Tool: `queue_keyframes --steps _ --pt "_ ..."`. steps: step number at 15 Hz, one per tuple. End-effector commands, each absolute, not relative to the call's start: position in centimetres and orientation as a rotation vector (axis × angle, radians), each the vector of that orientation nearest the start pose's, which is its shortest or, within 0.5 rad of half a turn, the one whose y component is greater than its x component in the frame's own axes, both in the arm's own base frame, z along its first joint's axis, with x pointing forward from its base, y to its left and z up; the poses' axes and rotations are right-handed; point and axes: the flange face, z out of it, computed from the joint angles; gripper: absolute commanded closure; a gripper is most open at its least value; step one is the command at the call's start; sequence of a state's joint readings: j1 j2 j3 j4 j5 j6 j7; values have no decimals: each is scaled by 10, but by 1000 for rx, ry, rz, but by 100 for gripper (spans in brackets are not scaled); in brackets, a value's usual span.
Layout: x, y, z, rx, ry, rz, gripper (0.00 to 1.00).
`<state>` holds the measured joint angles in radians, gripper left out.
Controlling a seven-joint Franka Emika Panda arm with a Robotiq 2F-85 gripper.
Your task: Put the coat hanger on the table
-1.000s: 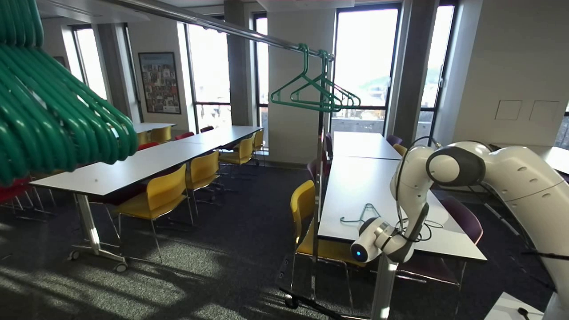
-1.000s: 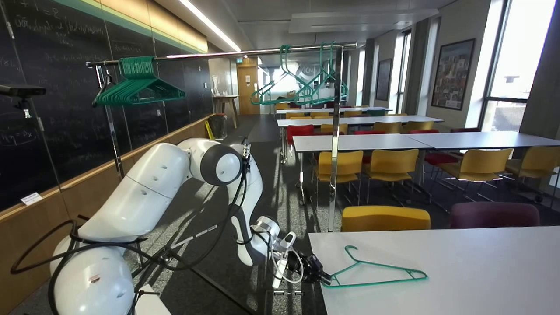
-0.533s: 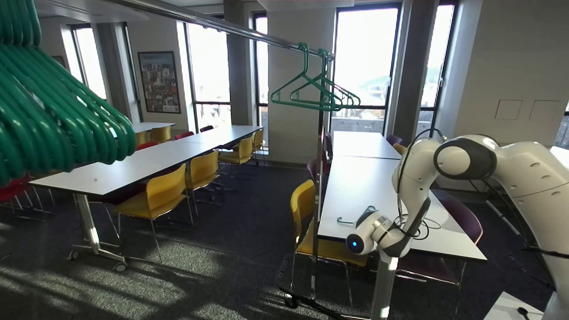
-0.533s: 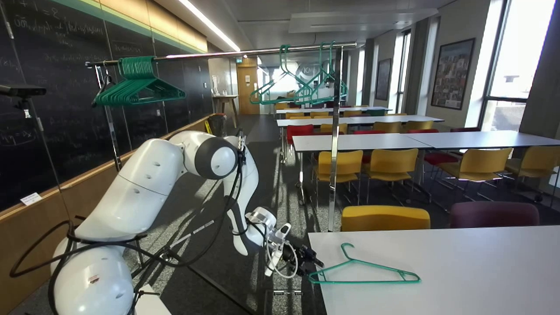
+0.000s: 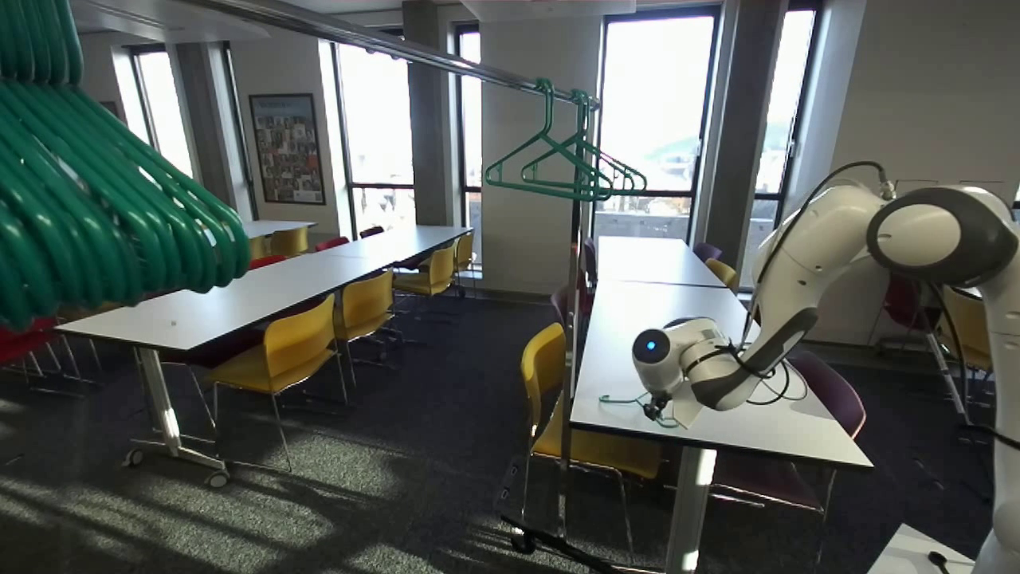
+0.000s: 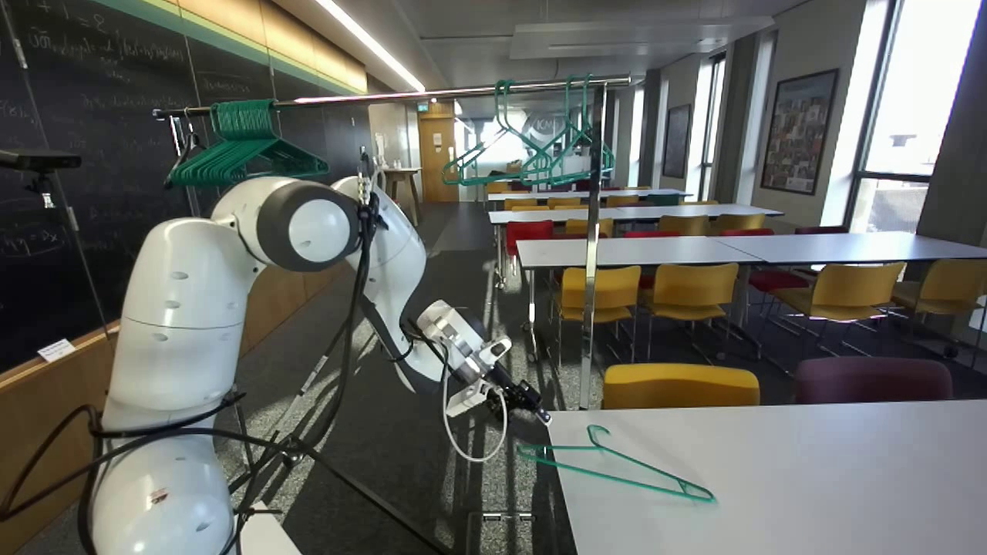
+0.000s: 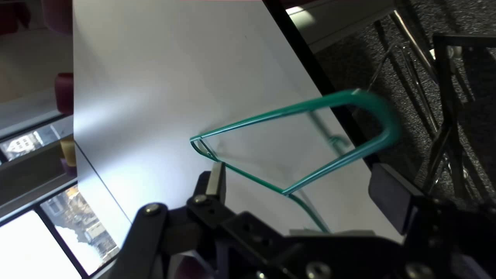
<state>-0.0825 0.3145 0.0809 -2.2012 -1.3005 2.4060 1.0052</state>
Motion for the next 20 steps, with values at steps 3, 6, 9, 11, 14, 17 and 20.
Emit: queue_keyframes --steps 3,6,9,11,14,17,20 --pt "529 -122 275 2570 -202 198 0" --pt "519 -160 272 2583 -287 79 0" --pt "511 -147 272 2610 -264 30 0" --pt "506 -122 274 2705 -248 4 0" --pt "505 -81 269 2894 -232 -94 0" --pt "508 -44 273 3005 -196 -238 0" --pt "514 -40 260 2989 -216 -220 0"
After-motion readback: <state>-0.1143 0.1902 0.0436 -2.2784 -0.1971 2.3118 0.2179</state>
